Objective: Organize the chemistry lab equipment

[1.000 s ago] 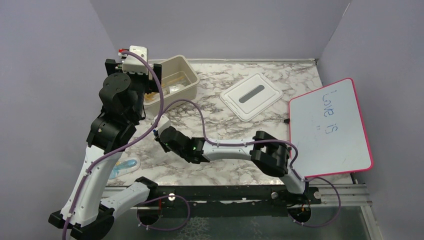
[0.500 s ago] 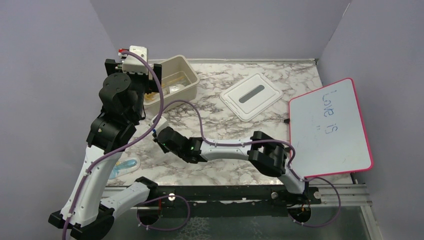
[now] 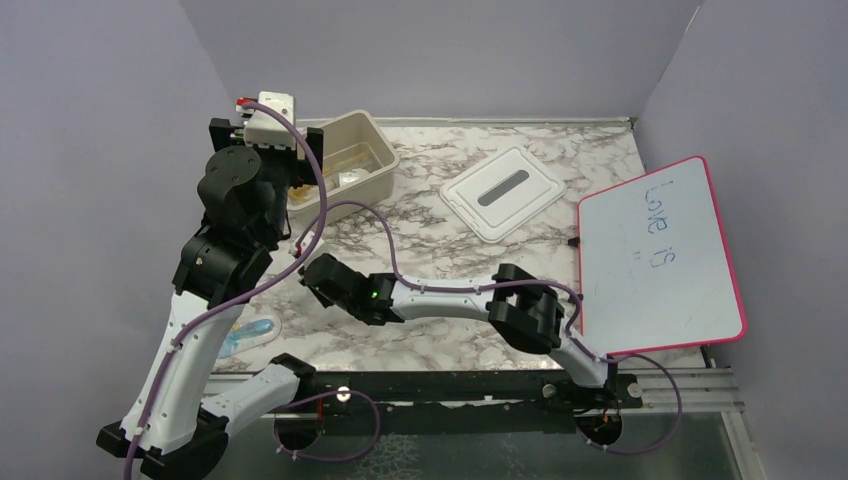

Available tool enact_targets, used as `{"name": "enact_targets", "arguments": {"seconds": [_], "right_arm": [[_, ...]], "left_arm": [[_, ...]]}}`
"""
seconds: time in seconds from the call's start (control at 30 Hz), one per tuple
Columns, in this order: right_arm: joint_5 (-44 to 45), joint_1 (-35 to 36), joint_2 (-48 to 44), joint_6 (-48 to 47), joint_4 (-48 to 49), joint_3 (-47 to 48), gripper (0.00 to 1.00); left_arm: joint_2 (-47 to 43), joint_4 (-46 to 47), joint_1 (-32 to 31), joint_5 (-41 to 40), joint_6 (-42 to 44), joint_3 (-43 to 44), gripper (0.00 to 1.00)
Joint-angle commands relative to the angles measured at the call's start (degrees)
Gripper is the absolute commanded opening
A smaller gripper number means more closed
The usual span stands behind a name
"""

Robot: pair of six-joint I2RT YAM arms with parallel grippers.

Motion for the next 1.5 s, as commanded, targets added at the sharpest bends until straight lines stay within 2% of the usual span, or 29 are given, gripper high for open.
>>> {"name": "enact_targets", "arguments": {"seconds": [0.0, 0.1, 0.2, 0.33, 0.4, 0.73, 0.97, 1.1, 1.27, 1.4, 1.47], "right_arm": [[3.1, 0.8, 2.6, 0.3, -4.9, 3.2, 0.2], [3.1, 0.8, 2.8, 0.7, -5.5, 3.4, 0.23], [2.6, 0.8, 2.7, 1.2, -6.0, 3.7, 0.3], [-0.4, 0.8, 0.5, 2.8, -5.6, 3.2, 0.45], [-1.6, 0.8, -1.3, 3.7, -4.7, 2.2, 0.49], [0.8, 0.4, -12.5, 7.2, -2.0, -6.0, 0.52], [5.8, -2.5, -21.8, 10.8, -2.8, -16.2, 0.51], [7.8, -7.7, -28.2, 14.4, -7.1, -22.0, 0.5], [6.5, -17.5, -35.8, 21.2, -13.8, -30.6, 0.5], [4.3, -27.3, -38.1, 24.9, -17.9, -34.8, 0.51], [2.7, -32.5, -37.2, 25.7, -19.5, -35.4, 0.51]], "left_arm": [[-1.2, 1.2, -0.4, -1.4, 0.3, 0.1, 0.97], [-1.3, 1.2, -0.4, -1.6, 0.4, 0.0, 0.97], [-1.2, 1.2, -0.4, -1.7, 0.5, -0.1, 0.97], [-1.1, 1.2, -0.5, -1.9, 0.6, 0.0, 0.97], [-1.1, 1.2, -0.6, -2.0, 0.6, 0.1, 0.98], [-0.5, 1.0, -0.5, -0.2, -0.2, 0.2, 0.99], [0.5, 0.8, -0.5, 6.5, -1.0, -2.2, 0.99], [1.7, 1.7, -0.5, 12.6, -4.3, -6.3, 0.99], [4.0, 6.6, -0.5, 26.8, -16.1, -15.6, 0.99], [7.8, 14.6, -0.5, 37.6, -24.3, -22.6, 0.96], [10.4, 15.8, -0.5, 39.2, -26.7, -23.6, 0.93]]}}
